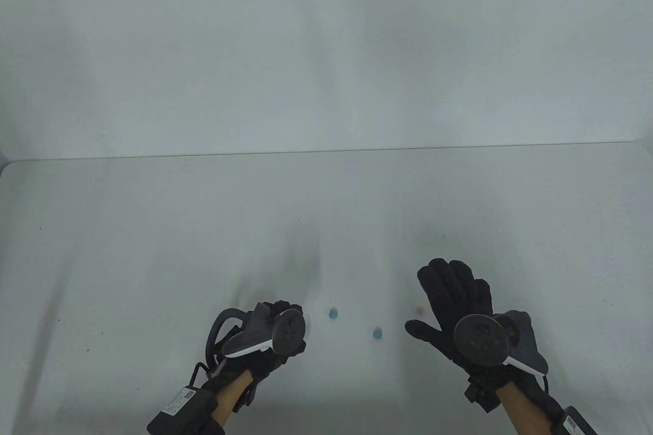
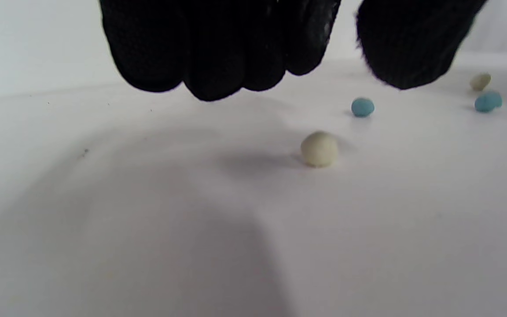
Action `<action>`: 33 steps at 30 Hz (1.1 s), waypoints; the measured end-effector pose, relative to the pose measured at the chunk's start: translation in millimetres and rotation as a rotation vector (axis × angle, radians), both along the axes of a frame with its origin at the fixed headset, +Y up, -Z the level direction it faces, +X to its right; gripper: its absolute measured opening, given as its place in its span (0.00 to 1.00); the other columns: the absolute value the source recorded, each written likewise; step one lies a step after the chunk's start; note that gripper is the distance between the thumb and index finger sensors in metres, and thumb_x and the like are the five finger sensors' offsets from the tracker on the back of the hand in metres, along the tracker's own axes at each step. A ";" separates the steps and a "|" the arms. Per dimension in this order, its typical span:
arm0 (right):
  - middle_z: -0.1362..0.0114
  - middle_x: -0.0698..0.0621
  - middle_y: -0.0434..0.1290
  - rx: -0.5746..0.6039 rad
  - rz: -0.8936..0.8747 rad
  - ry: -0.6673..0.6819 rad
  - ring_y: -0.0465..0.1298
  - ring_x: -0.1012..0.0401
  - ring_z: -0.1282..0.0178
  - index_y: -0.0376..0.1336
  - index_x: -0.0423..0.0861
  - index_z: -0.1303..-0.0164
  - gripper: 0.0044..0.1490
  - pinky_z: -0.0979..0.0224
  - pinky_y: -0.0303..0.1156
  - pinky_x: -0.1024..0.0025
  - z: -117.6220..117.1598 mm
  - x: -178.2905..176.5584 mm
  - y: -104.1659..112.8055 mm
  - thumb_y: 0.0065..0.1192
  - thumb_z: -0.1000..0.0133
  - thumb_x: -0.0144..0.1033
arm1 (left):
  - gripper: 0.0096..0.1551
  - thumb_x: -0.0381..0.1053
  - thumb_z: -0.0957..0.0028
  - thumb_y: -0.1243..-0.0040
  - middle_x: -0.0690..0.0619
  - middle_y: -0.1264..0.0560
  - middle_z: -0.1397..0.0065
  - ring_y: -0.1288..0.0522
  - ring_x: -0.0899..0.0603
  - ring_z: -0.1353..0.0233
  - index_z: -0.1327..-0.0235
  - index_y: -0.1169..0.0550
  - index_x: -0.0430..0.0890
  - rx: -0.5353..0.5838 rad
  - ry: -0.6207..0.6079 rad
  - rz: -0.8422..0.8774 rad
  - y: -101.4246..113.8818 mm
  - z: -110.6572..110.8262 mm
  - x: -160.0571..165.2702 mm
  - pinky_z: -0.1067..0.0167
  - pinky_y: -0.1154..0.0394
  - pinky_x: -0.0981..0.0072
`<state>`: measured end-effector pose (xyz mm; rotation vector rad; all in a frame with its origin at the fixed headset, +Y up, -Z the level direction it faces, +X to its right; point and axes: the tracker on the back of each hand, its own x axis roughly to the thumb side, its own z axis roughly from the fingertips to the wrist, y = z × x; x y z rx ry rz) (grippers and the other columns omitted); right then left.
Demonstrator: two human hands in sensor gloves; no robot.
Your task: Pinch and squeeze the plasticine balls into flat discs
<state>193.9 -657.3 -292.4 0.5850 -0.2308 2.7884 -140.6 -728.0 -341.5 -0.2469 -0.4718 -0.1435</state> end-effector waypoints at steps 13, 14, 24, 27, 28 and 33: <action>0.08 0.40 0.43 -0.011 -0.002 0.000 0.47 0.34 0.12 0.42 0.44 0.12 0.56 0.24 0.50 0.24 -1.1 -3.6 -1.3 0.41 0.41 0.70 | 0.34 0.55 0.47 0.36 0.49 0.27 0.28 0.22 0.42 0.35 0.28 0.30 0.48 0.006 -0.045 -0.142 -19.9 -1.6 8.7 0.34 0.23 0.58; 0.08 0.40 0.43 -0.012 -0.001 0.000 0.47 0.33 0.12 0.42 0.44 0.12 0.55 0.24 0.50 0.25 -1.1 -3.6 -1.4 0.41 0.41 0.70 | 0.33 0.54 0.47 0.35 0.49 0.27 0.29 0.21 0.43 0.36 0.29 0.29 0.48 0.018 -0.047 -0.151 -20.6 -3.0 10.0 0.35 0.22 0.59; 0.09 0.40 0.43 -0.002 -0.012 -0.004 0.47 0.33 0.12 0.42 0.44 0.12 0.55 0.24 0.50 0.25 -1.1 -2.0 -0.8 0.41 0.40 0.70 | 0.27 0.53 0.46 0.38 0.47 0.23 0.35 0.17 0.45 0.43 0.35 0.26 0.46 0.055 -0.064 -0.162 -20.6 -4.9 15.6 0.40 0.18 0.61; 0.09 0.40 0.43 -0.001 -0.009 -0.003 0.47 0.33 0.12 0.42 0.44 0.12 0.55 0.24 0.50 0.25 -1.1 -1.9 -0.6 0.40 0.40 0.70 | 0.28 0.54 0.46 0.39 0.47 0.22 0.35 0.17 0.44 0.41 0.34 0.26 0.45 0.041 -0.026 -0.093 -10.9 -7.0 12.3 0.41 0.18 0.59; 0.09 0.40 0.43 -0.001 -0.011 -0.002 0.47 0.33 0.12 0.42 0.44 0.12 0.55 0.24 0.50 0.25 -1.3 -1.8 -0.6 0.40 0.40 0.70 | 0.28 0.54 0.45 0.39 0.47 0.22 0.33 0.16 0.44 0.40 0.34 0.26 0.45 0.036 -0.010 -0.051 -6.4 -7.0 11.0 0.41 0.18 0.58; 0.09 0.40 0.43 -0.008 -0.010 -0.003 0.47 0.33 0.12 0.42 0.44 0.12 0.55 0.24 0.50 0.25 -1.9 -1.1 -0.9 0.41 0.40 0.70 | 0.29 0.51 0.43 0.41 0.47 0.23 0.33 0.16 0.45 0.38 0.31 0.31 0.44 -0.084 0.101 0.356 26.1 -12.3 -3.5 0.38 0.19 0.56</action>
